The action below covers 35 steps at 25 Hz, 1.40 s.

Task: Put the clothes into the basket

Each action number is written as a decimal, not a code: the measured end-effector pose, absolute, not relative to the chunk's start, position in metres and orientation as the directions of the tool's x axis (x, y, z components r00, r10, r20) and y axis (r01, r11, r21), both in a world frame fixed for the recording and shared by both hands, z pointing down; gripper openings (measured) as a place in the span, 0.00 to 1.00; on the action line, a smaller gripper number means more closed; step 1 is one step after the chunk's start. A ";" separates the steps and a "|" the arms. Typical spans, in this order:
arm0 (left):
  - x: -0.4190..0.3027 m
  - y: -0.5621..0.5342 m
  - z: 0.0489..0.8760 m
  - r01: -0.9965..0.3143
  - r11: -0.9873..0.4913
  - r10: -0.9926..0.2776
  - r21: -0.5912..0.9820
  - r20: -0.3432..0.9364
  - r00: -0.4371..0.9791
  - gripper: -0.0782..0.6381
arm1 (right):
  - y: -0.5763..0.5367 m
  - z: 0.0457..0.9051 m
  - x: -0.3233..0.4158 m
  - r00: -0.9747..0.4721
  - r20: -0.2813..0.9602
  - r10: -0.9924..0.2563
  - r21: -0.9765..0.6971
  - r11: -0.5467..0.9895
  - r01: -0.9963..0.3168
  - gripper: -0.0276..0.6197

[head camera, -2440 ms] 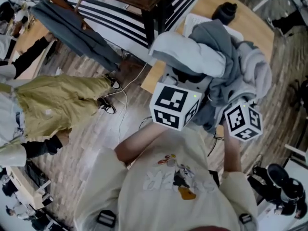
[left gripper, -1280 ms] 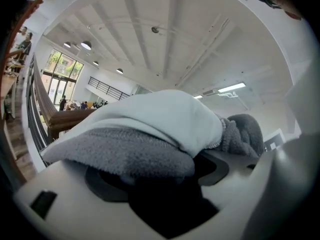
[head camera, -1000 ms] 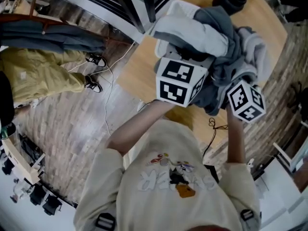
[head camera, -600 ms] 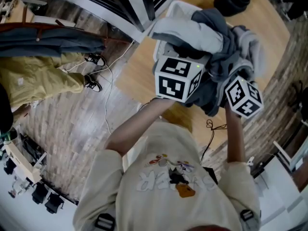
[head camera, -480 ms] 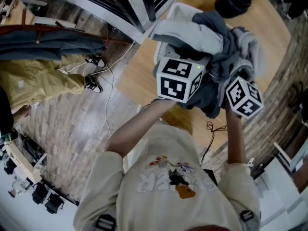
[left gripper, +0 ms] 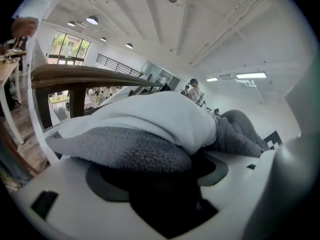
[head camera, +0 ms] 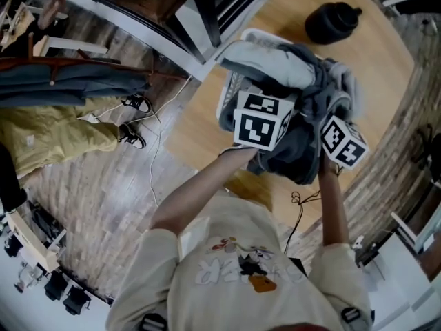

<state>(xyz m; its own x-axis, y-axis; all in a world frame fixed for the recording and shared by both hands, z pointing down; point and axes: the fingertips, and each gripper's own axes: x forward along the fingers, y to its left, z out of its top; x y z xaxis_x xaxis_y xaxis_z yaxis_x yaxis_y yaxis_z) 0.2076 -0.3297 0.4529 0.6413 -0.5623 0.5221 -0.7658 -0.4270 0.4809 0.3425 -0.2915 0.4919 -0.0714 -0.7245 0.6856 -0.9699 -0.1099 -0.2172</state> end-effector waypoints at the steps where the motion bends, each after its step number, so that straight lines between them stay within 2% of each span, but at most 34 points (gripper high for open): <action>1: 0.207 -0.331 0.457 -0.770 -0.419 -0.555 0.481 0.535 0.637 0.59 | -0.293 0.497 0.343 -0.075 0.694 -0.716 -0.217 -0.109 -0.970 0.32; 8: 0.207 -0.342 0.470 -0.778 -0.395 -0.535 0.489 0.566 0.627 0.58 | -0.305 0.519 0.341 -0.131 0.734 -0.667 -0.238 -0.072 -0.969 0.32; 18: 0.209 -0.362 0.524 -0.803 -0.351 -0.466 0.482 0.653 0.596 0.58 | -0.306 0.558 0.349 -0.081 0.802 -0.592 -0.155 -0.076 -0.985 0.32; 27: 0.199 -0.377 0.542 -0.847 -0.379 -0.517 0.373 0.674 0.528 0.58 | -0.302 0.579 0.346 -0.125 0.845 -0.519 -0.206 -0.101 -0.973 0.34; 32: 0.197 -0.374 0.543 -0.847 -0.402 -0.519 0.346 0.676 0.523 0.57 | -0.299 0.539 0.355 -0.062 0.790 -0.609 -0.143 -0.086 -0.986 0.35; 35: 0.198 -0.370 0.539 -0.846 -0.431 -0.528 0.314 0.673 0.519 0.57 | -0.280 0.528 0.348 -0.070 0.810 -0.582 -0.170 -0.119 -0.978 0.36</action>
